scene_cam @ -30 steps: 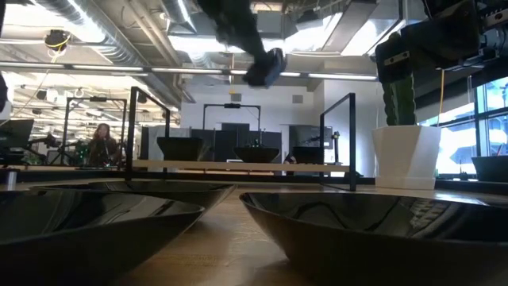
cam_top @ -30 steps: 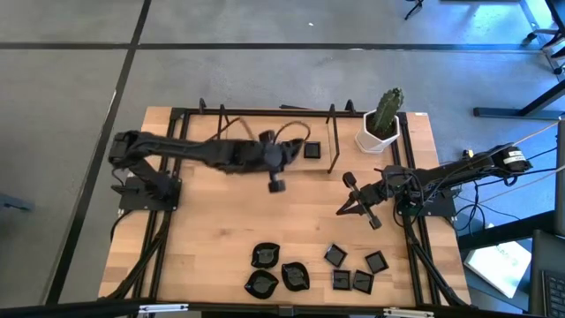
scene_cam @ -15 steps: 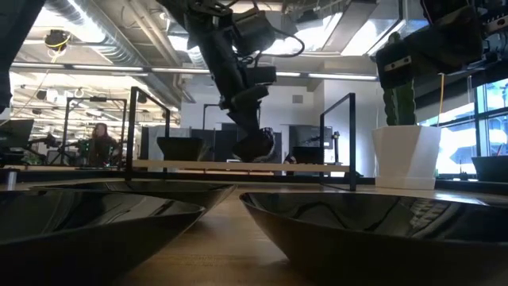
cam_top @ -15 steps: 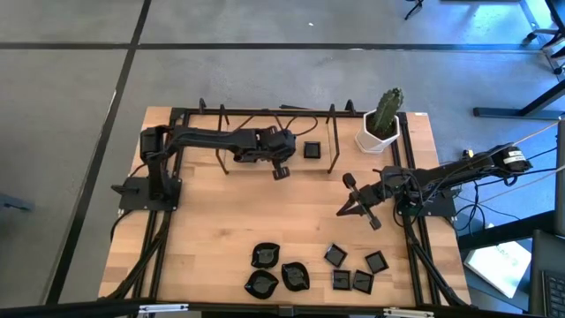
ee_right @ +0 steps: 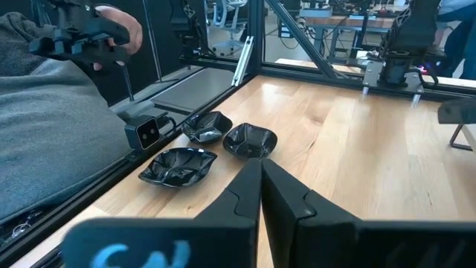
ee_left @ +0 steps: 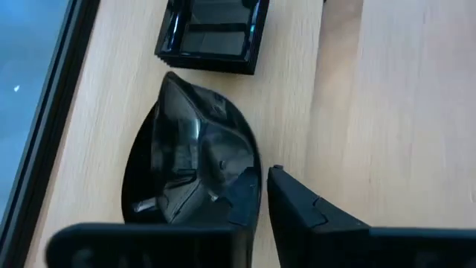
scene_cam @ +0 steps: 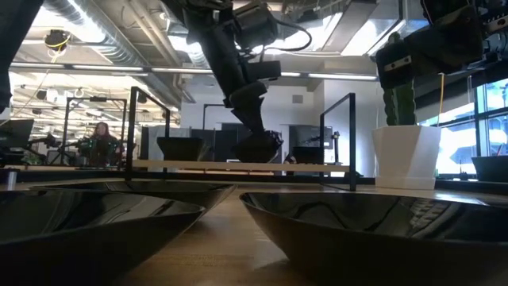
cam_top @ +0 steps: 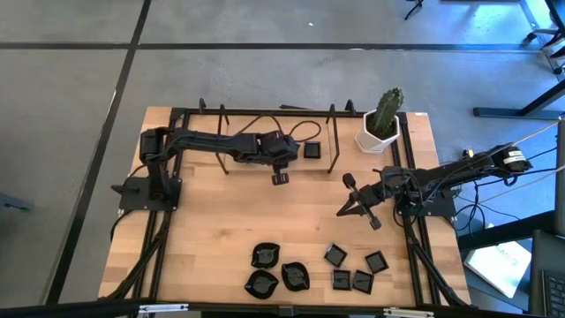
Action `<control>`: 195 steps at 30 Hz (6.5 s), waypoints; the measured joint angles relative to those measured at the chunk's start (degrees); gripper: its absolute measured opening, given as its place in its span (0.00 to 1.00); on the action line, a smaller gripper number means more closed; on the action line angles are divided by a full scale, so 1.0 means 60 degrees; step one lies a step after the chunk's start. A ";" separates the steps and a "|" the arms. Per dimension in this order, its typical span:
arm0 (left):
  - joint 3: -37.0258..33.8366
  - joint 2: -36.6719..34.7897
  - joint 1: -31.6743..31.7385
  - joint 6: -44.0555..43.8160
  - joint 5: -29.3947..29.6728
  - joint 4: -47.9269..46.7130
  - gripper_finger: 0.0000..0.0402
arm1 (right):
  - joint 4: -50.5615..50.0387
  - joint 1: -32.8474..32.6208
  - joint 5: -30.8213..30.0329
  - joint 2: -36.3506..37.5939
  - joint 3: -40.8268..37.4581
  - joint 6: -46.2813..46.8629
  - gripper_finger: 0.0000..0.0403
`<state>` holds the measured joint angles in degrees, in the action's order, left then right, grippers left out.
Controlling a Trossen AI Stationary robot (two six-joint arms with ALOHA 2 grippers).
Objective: Pick & Place Mini shaped plates
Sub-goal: Stack the leaf-shaped plate on the top of the leaf-shaped plate on the shelf, then stack the square plate on the top of the square plate on the shelf
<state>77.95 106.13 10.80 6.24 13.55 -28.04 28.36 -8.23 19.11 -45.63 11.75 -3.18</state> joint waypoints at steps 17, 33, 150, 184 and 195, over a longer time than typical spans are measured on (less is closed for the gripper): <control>0.0911 -0.0058 -0.0285 0.0029 0.0091 -0.0112 0.20 | -0.0058 0.0001 0.0001 0.0000 0.0000 -0.0004 0.03; 0.0820 0.0595 0.0318 0.0343 -0.0614 0.0397 0.09 | -0.0121 0.0000 0.0004 0.0000 0.0000 -0.0001 0.03; -1.1056 -1.3398 -0.3659 0.2058 0.0799 0.7776 0.02 | 0.0062 -0.0117 -0.0670 -0.1650 0.1239 -0.1548 0.03; -1.1060 -1.3395 -0.3659 0.2088 0.0807 0.7539 0.02 | -1.3904 -0.4448 -0.4310 -0.4062 0.8224 0.2968 0.01; -1.1060 -1.3395 -0.3659 0.2084 0.0807 0.7416 0.01 | -1.4976 -0.7681 -0.3647 -0.5984 0.8448 0.8242 0.01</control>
<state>11.60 25.76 -11.16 18.74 18.39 16.45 -61.49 -54.31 -2.77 -81.53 62.43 46.27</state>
